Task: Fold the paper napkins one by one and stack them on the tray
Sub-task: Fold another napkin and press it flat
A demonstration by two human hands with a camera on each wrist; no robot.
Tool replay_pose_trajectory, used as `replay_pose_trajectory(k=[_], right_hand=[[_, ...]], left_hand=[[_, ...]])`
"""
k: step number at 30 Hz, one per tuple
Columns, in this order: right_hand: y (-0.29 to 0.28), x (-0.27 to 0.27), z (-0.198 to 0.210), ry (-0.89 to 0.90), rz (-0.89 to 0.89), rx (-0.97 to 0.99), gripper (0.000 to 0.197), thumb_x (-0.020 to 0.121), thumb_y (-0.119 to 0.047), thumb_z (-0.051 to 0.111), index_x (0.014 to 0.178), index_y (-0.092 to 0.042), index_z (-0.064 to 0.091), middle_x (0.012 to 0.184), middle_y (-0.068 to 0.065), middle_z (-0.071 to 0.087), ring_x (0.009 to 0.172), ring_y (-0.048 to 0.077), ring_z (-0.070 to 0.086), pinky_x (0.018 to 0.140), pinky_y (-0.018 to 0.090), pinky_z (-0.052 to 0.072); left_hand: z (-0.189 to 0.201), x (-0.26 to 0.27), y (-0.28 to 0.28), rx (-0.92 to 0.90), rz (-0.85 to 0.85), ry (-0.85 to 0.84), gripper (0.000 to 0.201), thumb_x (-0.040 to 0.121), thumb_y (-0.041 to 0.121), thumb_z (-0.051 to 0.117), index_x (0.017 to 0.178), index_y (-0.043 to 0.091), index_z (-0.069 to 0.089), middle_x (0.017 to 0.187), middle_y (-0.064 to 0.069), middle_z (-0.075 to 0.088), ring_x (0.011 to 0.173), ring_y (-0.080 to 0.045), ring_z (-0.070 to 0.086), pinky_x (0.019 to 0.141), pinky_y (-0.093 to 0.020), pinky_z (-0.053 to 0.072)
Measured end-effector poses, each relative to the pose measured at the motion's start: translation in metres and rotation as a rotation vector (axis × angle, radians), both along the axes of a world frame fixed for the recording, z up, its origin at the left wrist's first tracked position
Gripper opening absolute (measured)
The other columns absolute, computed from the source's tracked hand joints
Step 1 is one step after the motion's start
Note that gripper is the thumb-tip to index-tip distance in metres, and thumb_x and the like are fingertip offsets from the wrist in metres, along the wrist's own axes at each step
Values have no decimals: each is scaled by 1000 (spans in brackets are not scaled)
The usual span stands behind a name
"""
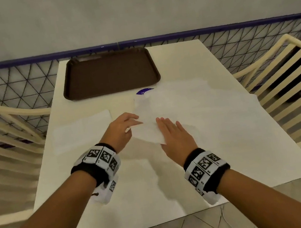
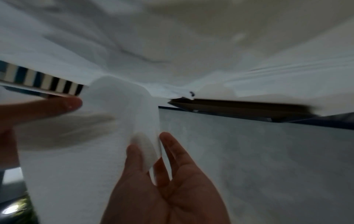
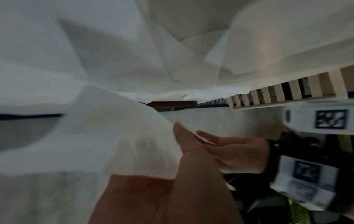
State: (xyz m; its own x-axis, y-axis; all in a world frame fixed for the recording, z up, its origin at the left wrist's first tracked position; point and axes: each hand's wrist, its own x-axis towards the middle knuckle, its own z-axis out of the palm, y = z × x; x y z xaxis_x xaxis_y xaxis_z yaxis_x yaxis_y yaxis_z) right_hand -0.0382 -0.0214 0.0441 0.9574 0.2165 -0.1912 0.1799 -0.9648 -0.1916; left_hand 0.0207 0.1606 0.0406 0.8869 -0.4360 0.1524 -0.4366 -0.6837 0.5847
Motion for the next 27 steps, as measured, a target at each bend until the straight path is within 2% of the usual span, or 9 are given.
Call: replay_pose_trajectory(k=[5,7,9,12,14,17,19,22,27], right_hand=[[27,2,-21,133,207,38,46,100,-7,29,145,-20,31,155,-1,25,143,14,23,118,26,9],[43,2,-31,209,286,70,41,101,-11,29,141,-20,39,149,1,37,137,19,34,114,30,21],[58,2,-37,298,322,116,35,101,-15,32,130,-13,51,132,9,55,119,25,51,98,33,39],[75,3,-43,386,344,176,30,100,-20,37,114,-3,58,111,16,65,100,29,60,72,28,39],[84,3,-46,421,352,189,29,99,-20,40,110,0,58,108,18,65,98,29,60,70,24,32],[93,10,-47,468,360,185,26,96,-17,45,111,-2,59,112,15,64,96,24,57,71,21,29],[97,17,-44,498,353,187,26,93,-14,49,115,-5,59,116,12,64,106,24,57,75,20,31],[99,31,-43,534,292,197,31,90,-14,55,120,-10,59,122,9,62,115,23,54,78,17,32],[100,54,-48,638,53,354,28,88,-14,62,113,-2,62,112,15,62,107,27,58,84,29,43]], left_hand=[[-20,-45,76,159,83,7,40,68,-17,67,97,11,74,111,-11,66,108,-18,46,94,-31,44],[-36,-66,103,156,165,54,9,81,11,68,82,12,77,98,-9,72,99,-16,43,87,-25,41],[-52,-85,123,171,254,90,40,90,37,51,76,10,78,95,-4,73,103,-15,44,89,-28,46],[-53,-114,139,270,442,194,21,81,23,69,92,5,75,103,-5,71,117,-26,47,94,-41,45],[-57,-126,145,262,523,321,15,73,20,77,79,7,76,89,-8,72,98,-38,54,82,-46,45],[-63,-130,155,248,562,375,24,84,23,66,63,11,70,71,-3,60,82,-26,43,80,-35,40],[-61,-129,156,213,585,560,26,92,28,56,84,7,71,85,-3,60,93,-21,47,80,-18,29],[-67,-126,163,89,667,674,35,90,29,59,109,1,66,109,-9,64,106,-23,55,81,-18,31],[-66,-104,174,170,691,823,41,86,39,61,61,9,47,68,-2,50,72,-15,44,56,-16,28]])
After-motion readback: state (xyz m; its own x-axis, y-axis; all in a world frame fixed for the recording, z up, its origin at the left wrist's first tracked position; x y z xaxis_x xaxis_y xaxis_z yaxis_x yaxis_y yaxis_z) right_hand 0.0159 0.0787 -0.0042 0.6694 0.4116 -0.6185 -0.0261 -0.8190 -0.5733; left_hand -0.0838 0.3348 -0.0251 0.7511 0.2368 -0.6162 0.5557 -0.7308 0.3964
